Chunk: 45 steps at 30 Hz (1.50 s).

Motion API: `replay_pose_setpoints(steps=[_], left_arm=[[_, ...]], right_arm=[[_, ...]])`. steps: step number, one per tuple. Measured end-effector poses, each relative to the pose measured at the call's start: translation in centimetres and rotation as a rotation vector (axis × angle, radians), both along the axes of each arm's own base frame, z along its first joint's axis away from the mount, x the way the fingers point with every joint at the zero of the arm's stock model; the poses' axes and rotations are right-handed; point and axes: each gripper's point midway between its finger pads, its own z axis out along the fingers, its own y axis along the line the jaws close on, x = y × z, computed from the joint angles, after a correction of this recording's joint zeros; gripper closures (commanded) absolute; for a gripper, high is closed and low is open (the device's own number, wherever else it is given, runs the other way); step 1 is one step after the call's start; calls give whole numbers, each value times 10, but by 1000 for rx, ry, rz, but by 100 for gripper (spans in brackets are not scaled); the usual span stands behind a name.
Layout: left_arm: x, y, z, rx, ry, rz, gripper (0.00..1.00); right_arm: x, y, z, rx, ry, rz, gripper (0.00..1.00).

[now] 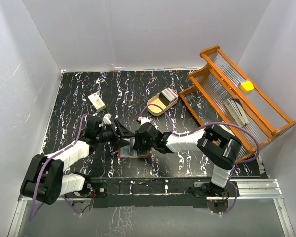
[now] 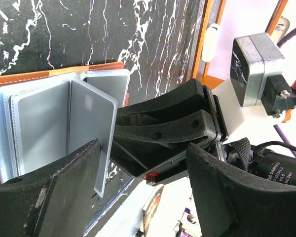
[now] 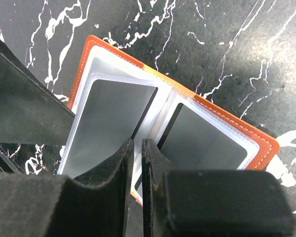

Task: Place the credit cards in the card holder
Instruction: Turn over the card slot in the card holder.

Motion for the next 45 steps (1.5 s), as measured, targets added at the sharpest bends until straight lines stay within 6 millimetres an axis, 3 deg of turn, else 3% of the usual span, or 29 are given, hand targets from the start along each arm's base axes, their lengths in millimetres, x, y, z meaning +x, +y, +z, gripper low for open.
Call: replay_pose_setpoints(steps=[21,34,38,45], left_arm=[[-1,-16,6,-30,-1,-9,32],[1,-26,4,-48,22,-3,32],[-1,-29,4,-52,21,-9,31],[-4,-33,-1,-39,32,-17,31]], right_arm=[[-3,-11,2,43,-43,-14,88],[8,-25,7,116,-44,-69,83],[8,-31,12,127,-53,-85,81],[22,-50,43,124,-126,-168,76]])
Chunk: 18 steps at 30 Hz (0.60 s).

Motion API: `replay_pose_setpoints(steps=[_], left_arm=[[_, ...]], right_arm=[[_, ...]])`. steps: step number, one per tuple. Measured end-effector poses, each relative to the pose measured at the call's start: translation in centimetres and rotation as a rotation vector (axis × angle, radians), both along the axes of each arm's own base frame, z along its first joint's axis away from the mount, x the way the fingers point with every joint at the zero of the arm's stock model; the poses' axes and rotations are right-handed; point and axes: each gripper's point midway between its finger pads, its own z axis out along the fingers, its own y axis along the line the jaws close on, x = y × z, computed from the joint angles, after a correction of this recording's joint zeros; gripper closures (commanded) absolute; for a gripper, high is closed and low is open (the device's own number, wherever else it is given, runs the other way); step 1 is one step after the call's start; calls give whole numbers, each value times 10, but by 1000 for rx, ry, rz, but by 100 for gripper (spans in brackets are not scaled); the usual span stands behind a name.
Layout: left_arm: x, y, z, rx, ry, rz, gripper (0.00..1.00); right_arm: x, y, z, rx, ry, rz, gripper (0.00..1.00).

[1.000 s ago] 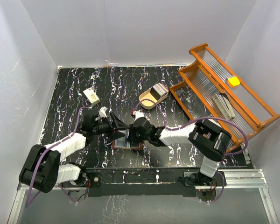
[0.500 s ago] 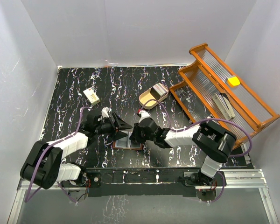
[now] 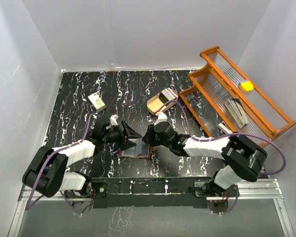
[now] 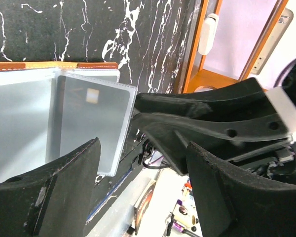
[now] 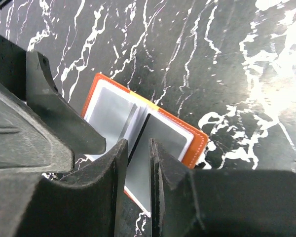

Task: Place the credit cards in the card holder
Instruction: Turn over the card slot in the card holder.

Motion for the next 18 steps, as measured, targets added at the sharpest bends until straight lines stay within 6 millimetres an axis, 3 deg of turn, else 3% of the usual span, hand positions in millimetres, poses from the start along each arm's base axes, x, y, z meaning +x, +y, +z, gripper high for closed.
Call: replay_pose_setpoints(steps=[5,10,14,18], left_arm=[[0,6,-9,71,0,-2,31],[10,14,-1,166,-59,10,31],[14,26,3,252,-114,28,31],[9,41,-11,354,-98,29,31]], right_arm=[[8,-21,9,-52,-32,-61,69],[22,-47,15,-146,-69,-108,62],[51,-57,37,-200,-132,-140,56],[95,-62,66,-263,-203,-167,50]])
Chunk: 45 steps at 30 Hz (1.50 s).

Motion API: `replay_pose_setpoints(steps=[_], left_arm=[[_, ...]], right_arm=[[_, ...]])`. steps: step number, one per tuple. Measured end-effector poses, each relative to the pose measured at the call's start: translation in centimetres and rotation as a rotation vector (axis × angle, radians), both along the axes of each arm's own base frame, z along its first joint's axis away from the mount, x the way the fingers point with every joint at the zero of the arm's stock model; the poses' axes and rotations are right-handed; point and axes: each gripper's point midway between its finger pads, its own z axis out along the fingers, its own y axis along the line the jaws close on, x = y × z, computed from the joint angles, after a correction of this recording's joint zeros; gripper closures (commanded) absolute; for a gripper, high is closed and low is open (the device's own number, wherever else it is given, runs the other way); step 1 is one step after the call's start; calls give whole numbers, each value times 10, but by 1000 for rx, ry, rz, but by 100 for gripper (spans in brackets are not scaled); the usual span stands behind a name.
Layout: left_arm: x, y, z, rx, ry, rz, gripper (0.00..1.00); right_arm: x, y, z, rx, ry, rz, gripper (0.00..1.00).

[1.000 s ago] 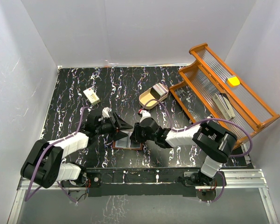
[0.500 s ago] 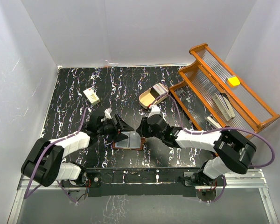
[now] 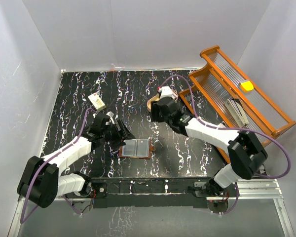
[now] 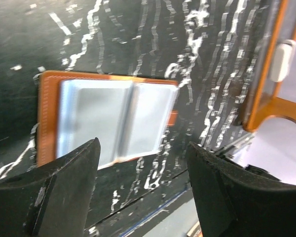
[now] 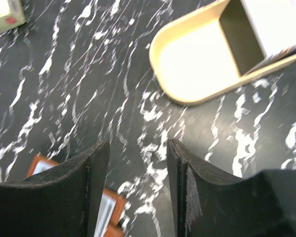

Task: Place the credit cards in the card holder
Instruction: Turn over the card slot in the card holder, then pick up the credit card from the storage box.

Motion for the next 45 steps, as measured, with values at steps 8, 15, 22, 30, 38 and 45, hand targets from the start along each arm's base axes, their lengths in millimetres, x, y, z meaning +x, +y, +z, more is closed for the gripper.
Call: replay_pose_setpoints(steps=[8,15,22,30,38,45], left_arm=[[-18,28,-31,176,78,-15,31],[-20,41,-44,262,88,-32,32],[-12,36,-36,232,25,-48,33],[-19,21,-45,121,25,-76,34],[-26,19,-44,101,50,-94,34],[-25,22,-30,104,7,-76,33]], right_arm=[[77,-17,7,-213,-30,-30,37],[127,-19,-16,-400,14,-19,34],[148,-34,-32,-569,61,-2,32],[168,-59,-43,-696,101,-23,34],[173,-72,-47,-769,123,-15,37],[177,-76,-42,-801,109,-19,39]])
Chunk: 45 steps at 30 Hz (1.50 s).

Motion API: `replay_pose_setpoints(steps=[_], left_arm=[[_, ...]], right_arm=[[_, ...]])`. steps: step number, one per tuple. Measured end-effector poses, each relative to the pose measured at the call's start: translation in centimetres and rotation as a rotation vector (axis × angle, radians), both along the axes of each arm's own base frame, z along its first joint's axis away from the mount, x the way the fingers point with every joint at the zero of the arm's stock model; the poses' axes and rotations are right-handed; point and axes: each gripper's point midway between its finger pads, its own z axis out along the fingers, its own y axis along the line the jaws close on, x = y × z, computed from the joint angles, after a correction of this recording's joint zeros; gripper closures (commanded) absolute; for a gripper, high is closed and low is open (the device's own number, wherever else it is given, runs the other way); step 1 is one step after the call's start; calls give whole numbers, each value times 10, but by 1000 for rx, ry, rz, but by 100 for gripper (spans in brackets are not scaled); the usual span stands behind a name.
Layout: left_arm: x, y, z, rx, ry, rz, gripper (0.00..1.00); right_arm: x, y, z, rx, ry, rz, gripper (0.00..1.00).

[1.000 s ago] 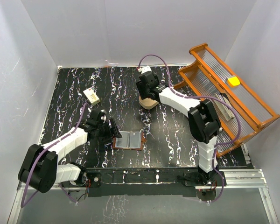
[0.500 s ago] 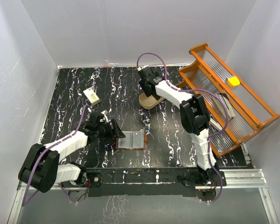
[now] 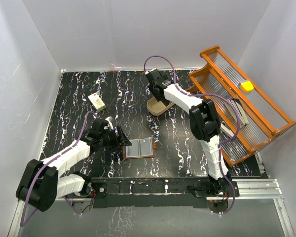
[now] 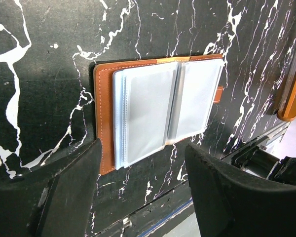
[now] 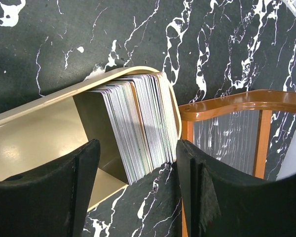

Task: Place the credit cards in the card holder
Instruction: Pick up the credit card from the storage box.

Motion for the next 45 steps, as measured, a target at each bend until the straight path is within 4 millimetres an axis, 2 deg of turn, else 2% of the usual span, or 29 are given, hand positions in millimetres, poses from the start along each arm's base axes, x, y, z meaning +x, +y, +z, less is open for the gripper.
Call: replay_pose_setpoints(steps=[13,19,31,45], left_arm=[[-2,1,-2,4,18,5,32],[-3,1,-2,3,23,8,32],[-3,1,-3,0,25,13,32],[-3,1,-3,0,25,13,32]], right_arm=[[1,0,-5,-17,14,24,41],[0,-1,-14,-26,26,28,37],[1,-5,-15,-60,14,22,55],[1,-5,-14,-63,12,21,70]])
